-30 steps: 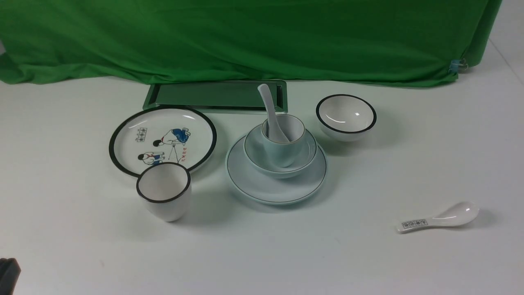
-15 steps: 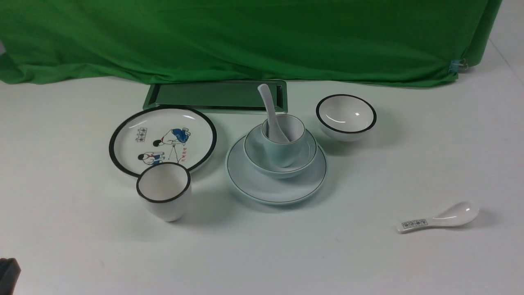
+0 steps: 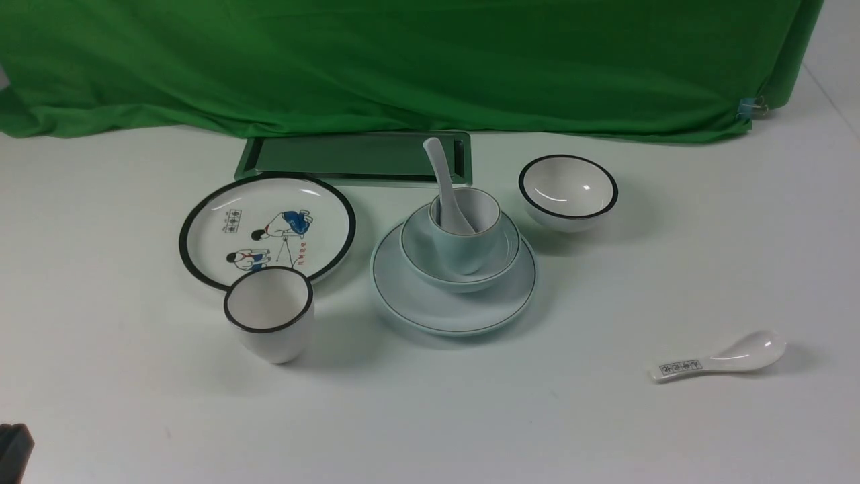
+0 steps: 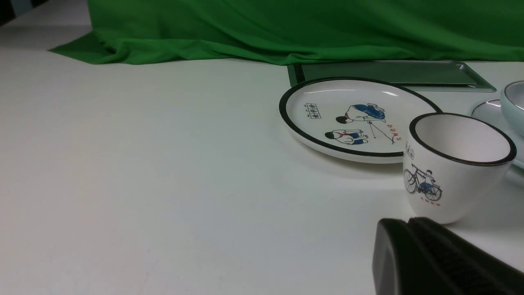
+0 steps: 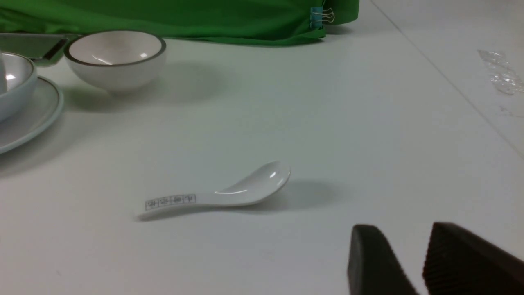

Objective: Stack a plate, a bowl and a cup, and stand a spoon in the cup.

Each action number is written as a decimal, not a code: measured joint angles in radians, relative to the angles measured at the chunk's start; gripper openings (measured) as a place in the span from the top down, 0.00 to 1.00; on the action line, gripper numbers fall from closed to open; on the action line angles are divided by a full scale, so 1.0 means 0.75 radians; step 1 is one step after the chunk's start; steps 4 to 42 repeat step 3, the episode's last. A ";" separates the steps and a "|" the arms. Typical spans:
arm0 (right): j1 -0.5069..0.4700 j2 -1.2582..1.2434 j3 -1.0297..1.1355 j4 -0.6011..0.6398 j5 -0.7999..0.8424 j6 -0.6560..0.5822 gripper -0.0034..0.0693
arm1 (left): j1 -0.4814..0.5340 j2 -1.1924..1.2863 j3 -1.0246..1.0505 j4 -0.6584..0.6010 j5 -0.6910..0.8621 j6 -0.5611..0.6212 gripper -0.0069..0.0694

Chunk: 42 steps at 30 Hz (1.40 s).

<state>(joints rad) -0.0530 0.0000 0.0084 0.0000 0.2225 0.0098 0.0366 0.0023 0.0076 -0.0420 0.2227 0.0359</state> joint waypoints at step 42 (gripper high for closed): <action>0.000 0.000 0.000 0.000 0.000 0.000 0.62 | 0.000 0.000 0.000 0.000 0.000 0.000 0.95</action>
